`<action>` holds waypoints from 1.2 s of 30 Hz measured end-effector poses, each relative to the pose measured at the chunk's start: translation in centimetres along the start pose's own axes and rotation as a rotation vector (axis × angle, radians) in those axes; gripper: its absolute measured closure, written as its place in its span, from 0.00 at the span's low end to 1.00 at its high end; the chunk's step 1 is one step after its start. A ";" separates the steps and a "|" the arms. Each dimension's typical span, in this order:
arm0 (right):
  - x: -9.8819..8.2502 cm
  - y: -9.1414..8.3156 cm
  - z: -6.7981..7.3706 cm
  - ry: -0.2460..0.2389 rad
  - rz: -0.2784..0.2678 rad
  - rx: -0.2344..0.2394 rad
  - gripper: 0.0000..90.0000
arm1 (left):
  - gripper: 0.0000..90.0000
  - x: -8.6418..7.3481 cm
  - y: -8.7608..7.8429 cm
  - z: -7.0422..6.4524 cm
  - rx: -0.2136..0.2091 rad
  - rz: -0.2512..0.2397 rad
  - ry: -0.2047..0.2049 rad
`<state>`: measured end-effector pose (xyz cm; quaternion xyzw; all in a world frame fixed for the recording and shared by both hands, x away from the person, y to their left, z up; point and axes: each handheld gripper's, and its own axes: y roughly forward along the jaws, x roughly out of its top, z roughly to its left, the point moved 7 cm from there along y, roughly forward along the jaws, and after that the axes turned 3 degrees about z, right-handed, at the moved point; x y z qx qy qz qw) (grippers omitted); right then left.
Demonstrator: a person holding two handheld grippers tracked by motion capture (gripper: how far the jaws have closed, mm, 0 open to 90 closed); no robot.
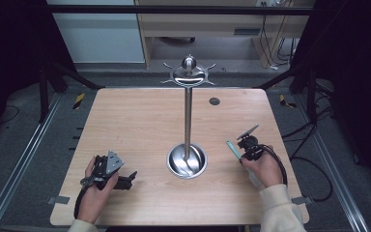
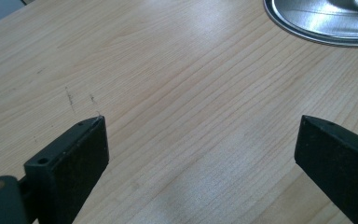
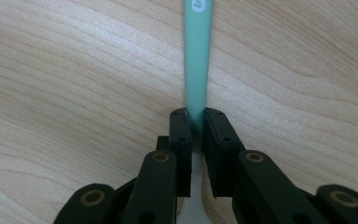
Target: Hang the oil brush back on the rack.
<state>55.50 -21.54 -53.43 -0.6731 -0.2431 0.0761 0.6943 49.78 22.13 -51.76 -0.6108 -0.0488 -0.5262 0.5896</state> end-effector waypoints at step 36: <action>1.9 -11.3 0.1 -0.019 -0.419 0.016 0.92 | 0.03 0.1 0.0 0.0 0.006 0.000 0.004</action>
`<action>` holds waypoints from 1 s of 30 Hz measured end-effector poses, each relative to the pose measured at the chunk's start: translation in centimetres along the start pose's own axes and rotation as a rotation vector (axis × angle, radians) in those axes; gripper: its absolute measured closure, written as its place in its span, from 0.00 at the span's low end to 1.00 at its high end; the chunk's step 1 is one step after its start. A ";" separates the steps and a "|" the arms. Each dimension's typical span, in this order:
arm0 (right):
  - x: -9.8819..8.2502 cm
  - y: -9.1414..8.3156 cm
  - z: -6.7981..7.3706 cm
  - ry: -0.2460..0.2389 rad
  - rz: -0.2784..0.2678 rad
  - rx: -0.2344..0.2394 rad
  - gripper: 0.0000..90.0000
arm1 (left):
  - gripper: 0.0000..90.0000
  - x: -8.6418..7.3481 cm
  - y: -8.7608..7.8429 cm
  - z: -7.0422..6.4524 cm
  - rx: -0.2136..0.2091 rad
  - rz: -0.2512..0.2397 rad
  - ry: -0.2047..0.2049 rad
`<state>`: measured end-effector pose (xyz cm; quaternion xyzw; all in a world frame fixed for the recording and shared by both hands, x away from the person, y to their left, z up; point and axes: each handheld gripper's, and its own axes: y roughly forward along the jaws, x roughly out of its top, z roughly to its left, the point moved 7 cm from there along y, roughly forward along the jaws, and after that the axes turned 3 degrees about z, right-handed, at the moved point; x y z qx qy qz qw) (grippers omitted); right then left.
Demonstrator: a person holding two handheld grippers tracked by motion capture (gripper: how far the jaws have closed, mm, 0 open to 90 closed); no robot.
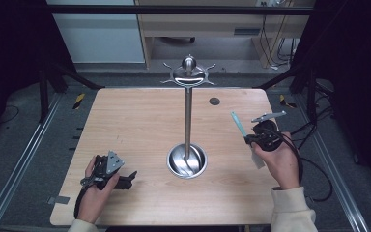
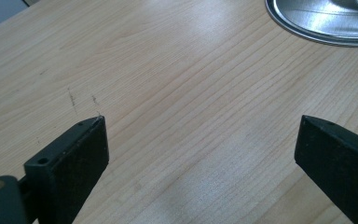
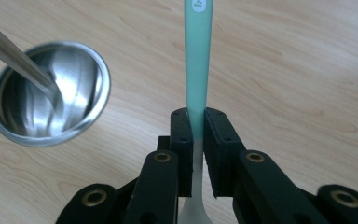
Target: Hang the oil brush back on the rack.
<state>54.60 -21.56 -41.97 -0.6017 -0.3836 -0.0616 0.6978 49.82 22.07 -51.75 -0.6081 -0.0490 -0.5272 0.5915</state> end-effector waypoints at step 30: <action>3.5 -6.1 1.6 -0.008 -0.296 0.078 0.92 | 0.03 0.1 0.0 0.2 0.012 -0.006 -0.004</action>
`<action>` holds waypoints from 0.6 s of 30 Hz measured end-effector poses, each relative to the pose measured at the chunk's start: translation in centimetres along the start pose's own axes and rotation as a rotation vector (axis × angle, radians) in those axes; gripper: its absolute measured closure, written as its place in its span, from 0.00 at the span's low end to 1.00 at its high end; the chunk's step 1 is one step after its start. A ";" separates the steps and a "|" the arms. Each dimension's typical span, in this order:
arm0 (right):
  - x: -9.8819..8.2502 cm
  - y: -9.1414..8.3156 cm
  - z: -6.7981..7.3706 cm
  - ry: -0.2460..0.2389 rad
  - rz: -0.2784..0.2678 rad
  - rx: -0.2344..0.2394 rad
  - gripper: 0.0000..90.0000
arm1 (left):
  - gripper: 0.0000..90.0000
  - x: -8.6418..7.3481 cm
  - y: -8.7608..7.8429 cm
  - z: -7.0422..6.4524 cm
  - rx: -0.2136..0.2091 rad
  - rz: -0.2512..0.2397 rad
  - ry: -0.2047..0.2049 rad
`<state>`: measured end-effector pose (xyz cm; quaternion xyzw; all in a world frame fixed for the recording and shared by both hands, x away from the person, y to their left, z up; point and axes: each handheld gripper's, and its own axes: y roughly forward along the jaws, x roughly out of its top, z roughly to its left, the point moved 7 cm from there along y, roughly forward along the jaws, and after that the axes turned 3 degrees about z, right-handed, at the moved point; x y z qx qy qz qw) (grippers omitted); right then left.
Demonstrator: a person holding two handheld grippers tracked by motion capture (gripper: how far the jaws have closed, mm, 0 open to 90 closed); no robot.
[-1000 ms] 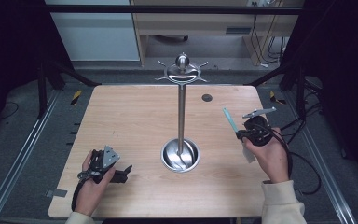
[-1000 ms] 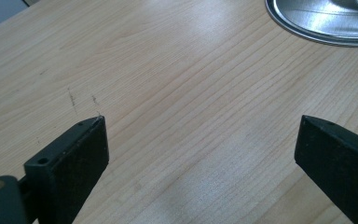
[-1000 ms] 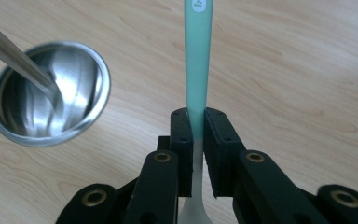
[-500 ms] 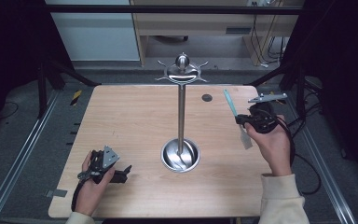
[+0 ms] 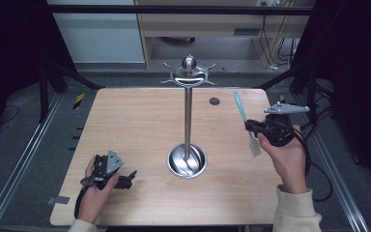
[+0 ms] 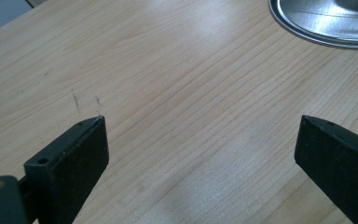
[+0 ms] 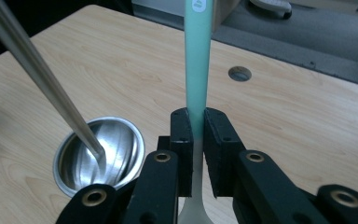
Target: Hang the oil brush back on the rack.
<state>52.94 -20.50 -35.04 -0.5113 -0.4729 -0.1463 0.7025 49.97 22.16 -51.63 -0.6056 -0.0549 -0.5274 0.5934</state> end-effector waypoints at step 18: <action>2.2 -3.3 1.9 -0.038 -0.148 0.050 0.92 | 0.03 0.1 -0.1 0.5 0.033 -0.020 -0.007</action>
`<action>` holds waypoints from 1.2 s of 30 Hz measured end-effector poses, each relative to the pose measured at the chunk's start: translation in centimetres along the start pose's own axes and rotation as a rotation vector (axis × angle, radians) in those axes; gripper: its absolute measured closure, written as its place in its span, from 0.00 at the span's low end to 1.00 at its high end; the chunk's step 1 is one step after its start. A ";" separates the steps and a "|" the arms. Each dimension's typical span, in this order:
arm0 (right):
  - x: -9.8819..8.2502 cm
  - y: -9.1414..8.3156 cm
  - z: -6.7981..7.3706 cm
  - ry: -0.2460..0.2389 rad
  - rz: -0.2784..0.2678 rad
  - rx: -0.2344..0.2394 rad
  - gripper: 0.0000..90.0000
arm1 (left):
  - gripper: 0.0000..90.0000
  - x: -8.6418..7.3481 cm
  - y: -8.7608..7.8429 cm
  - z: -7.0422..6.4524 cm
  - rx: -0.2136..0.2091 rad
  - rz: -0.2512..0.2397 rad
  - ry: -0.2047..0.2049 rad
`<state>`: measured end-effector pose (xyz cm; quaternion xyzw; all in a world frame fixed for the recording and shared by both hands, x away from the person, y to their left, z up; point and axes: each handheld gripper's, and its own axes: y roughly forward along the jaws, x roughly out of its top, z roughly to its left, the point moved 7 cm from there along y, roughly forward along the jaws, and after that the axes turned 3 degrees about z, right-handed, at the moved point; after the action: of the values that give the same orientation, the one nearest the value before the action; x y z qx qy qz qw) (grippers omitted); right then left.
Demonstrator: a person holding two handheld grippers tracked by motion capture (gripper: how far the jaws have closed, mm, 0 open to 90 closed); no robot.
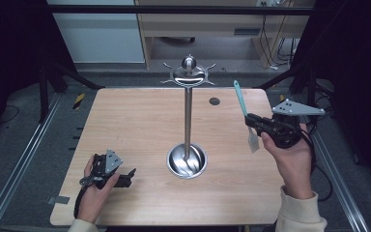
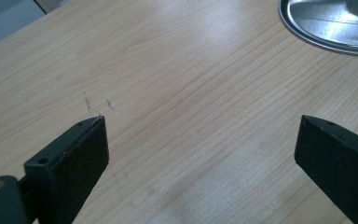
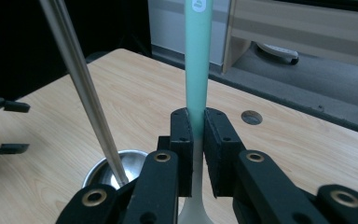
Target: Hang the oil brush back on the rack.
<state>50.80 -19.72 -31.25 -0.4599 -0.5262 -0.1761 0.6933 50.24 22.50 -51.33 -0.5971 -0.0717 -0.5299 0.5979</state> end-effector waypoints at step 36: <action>2.5 -2.4 4.2 -0.082 -0.139 0.185 0.91 | 0.03 0.2 0.0 -0.3 -0.043 -0.015 -0.026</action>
<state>47.70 -16.89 -27.83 -0.3632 -0.5985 -0.1556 0.6969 50.15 22.18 -51.29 -0.6162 -0.0723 -0.5279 0.5800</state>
